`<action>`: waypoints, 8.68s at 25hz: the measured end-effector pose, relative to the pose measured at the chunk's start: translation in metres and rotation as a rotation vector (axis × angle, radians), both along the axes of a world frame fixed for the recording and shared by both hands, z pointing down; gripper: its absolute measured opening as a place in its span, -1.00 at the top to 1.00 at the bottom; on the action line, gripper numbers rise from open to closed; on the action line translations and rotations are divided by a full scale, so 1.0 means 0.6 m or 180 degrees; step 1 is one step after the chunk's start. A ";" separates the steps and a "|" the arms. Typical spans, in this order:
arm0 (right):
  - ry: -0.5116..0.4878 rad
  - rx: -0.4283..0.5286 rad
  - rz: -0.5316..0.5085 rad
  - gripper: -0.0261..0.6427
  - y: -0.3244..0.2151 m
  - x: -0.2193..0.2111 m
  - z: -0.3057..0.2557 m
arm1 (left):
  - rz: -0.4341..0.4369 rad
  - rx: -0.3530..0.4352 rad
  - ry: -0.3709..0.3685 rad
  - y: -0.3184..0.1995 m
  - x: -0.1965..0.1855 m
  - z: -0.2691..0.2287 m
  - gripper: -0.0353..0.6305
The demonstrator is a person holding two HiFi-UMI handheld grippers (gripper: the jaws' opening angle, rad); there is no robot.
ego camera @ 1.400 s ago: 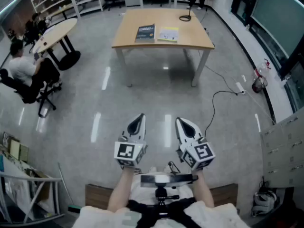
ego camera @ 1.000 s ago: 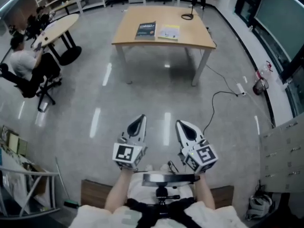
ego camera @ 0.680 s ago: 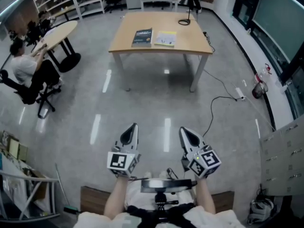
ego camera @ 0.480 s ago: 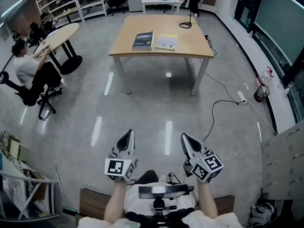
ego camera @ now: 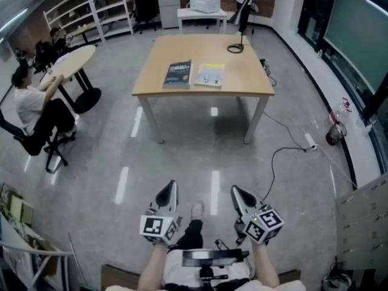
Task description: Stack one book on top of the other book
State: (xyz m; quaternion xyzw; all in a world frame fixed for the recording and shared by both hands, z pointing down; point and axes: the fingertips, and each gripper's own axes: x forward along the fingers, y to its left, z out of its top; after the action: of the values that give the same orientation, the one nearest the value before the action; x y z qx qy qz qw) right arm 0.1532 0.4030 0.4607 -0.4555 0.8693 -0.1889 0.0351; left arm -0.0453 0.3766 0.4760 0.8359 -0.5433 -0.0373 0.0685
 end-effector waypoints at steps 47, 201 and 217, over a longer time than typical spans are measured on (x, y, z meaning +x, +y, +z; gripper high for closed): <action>0.0398 -0.1075 0.0008 0.92 -1.274 0.041 0.253 | -0.0100 -0.0605 0.0037 -1.163 0.114 0.139 0.88; 0.0294 -0.0950 -0.1272 0.59 -1.151 -0.165 0.083 | 0.1659 -0.1515 0.0340 -1.118 0.030 0.094 0.56; 0.0416 -0.1240 -0.0901 0.59 -1.198 -0.349 0.148 | 0.1876 -0.1889 0.0241 -1.174 -0.153 0.162 0.56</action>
State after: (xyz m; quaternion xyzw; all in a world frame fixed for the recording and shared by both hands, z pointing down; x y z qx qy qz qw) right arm -0.0563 -0.3155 0.5494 -0.3385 0.8720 -0.3261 -0.1365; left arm -0.1369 -0.3278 0.5734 0.8977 -0.2651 0.1113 0.3339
